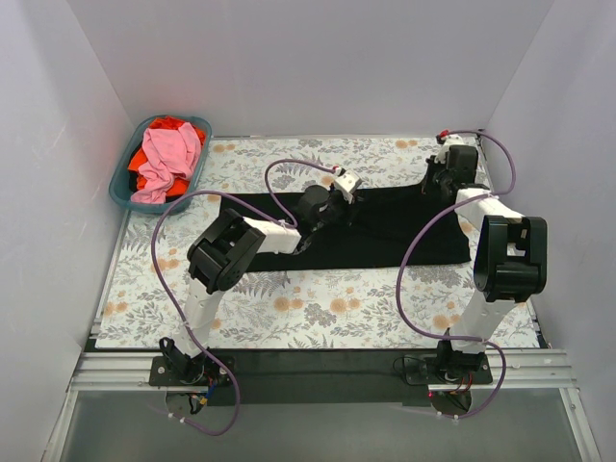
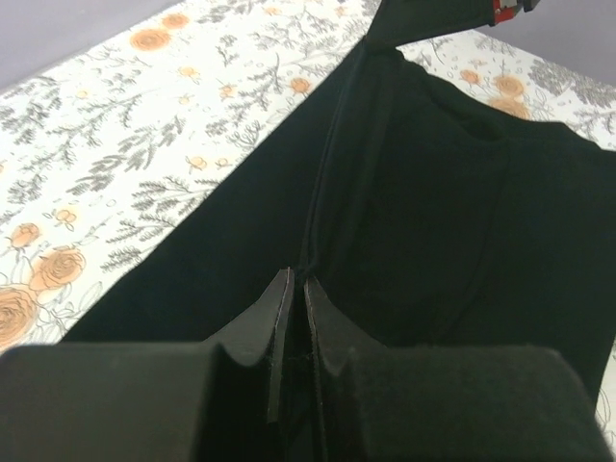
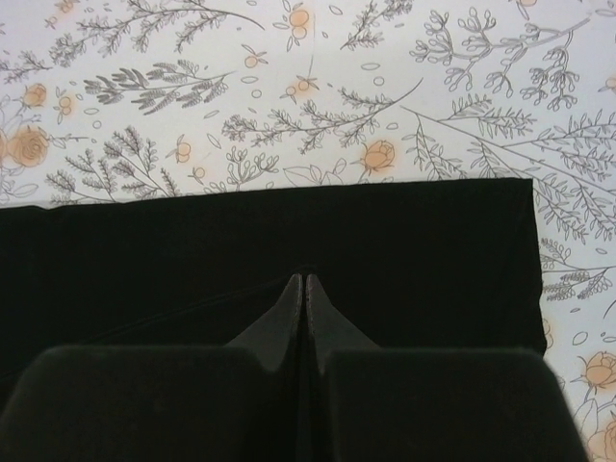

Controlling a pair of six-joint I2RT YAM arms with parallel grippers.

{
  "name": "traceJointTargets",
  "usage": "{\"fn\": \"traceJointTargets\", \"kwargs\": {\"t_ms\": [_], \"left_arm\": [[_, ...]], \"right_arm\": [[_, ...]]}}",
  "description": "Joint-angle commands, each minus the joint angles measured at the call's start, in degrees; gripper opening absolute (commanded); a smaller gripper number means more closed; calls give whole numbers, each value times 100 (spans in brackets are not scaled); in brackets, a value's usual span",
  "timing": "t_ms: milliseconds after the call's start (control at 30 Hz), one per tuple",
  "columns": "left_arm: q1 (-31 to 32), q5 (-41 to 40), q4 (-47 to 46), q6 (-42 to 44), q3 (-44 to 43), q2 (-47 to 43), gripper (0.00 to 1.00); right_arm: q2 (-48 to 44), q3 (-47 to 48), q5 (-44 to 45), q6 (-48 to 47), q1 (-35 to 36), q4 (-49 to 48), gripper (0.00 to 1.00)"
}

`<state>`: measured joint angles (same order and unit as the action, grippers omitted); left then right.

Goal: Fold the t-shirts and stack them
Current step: Fold the tshirt

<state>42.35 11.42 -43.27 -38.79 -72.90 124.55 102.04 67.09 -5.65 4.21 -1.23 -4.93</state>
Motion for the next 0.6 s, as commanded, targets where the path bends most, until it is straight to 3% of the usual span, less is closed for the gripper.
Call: {"fn": "traceJointTargets", "kwargs": {"t_ms": [0, 567], "left_arm": [[-7, 228, 178, 55, 118, -177, 4], [116, 836, 679, 29, 259, -124, 9]], "right_arm": [[-333, -134, 389, -52, -96, -351, 1], [-519, -1022, 837, 273, -166, -474, 2]]}}
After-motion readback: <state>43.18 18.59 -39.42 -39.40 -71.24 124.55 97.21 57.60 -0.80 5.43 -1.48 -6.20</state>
